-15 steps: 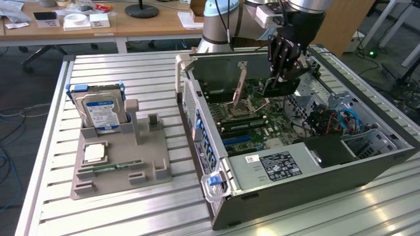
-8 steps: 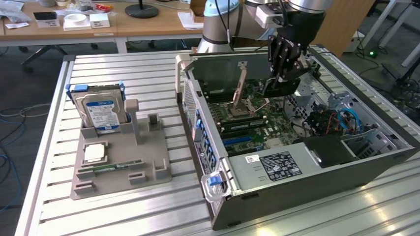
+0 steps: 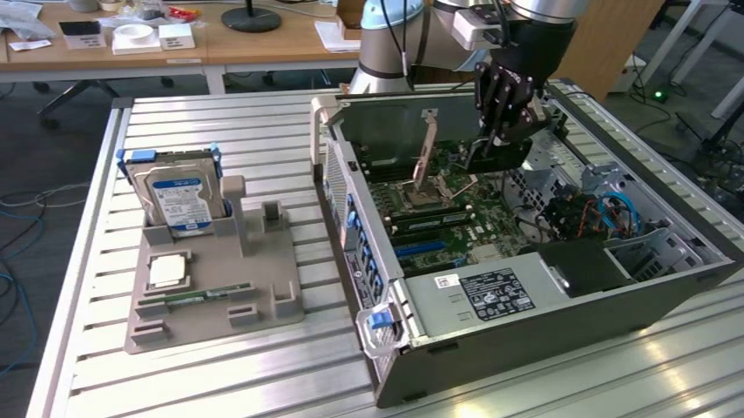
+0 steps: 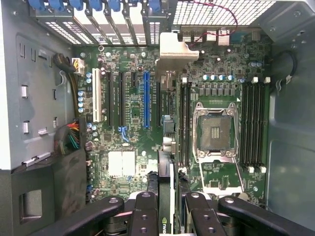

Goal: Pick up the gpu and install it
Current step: 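Insert the gpu into the slot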

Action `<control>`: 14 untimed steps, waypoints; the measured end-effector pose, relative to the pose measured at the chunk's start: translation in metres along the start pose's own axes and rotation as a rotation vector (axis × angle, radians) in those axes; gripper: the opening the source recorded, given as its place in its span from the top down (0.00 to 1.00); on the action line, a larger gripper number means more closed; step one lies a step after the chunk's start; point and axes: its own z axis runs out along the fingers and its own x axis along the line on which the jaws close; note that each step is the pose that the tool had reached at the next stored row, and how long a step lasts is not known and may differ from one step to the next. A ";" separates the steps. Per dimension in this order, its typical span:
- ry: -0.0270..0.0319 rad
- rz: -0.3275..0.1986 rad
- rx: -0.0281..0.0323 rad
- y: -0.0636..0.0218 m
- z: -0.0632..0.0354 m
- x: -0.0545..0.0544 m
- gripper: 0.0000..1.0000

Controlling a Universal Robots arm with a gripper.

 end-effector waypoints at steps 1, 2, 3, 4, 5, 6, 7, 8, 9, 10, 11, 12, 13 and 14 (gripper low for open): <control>0.0016 0.000 0.0000 0.0000 0.0000 0.000 0.74; 0.0021 0.000 0.0000 0.0000 0.0000 0.000 0.74; 0.0025 0.000 0.0000 0.0000 0.0000 0.000 0.74; 0.0031 0.000 0.0000 0.0000 0.0000 0.000 0.74; 0.0037 0.000 0.0000 0.0000 0.0000 0.000 0.74; 0.0043 0.000 0.0000 0.0000 0.0000 0.000 0.74; 0.0050 0.000 0.0000 0.0000 0.0000 0.000 0.74; 0.0057 0.000 0.0000 0.0000 0.0000 0.000 0.74; 0.0063 0.000 0.0000 0.0001 0.0000 0.000 0.74; 0.0068 0.000 0.0001 0.0001 0.0000 0.000 0.74; 0.0079 0.000 0.0001 0.0002 0.0001 0.000 0.74; 0.0087 0.000 0.0001 0.0003 0.0001 0.000 0.74; 0.0090 0.000 0.0001 0.0004 0.0001 0.000 0.74; 0.0092 0.000 0.0001 0.0005 0.0002 0.000 0.74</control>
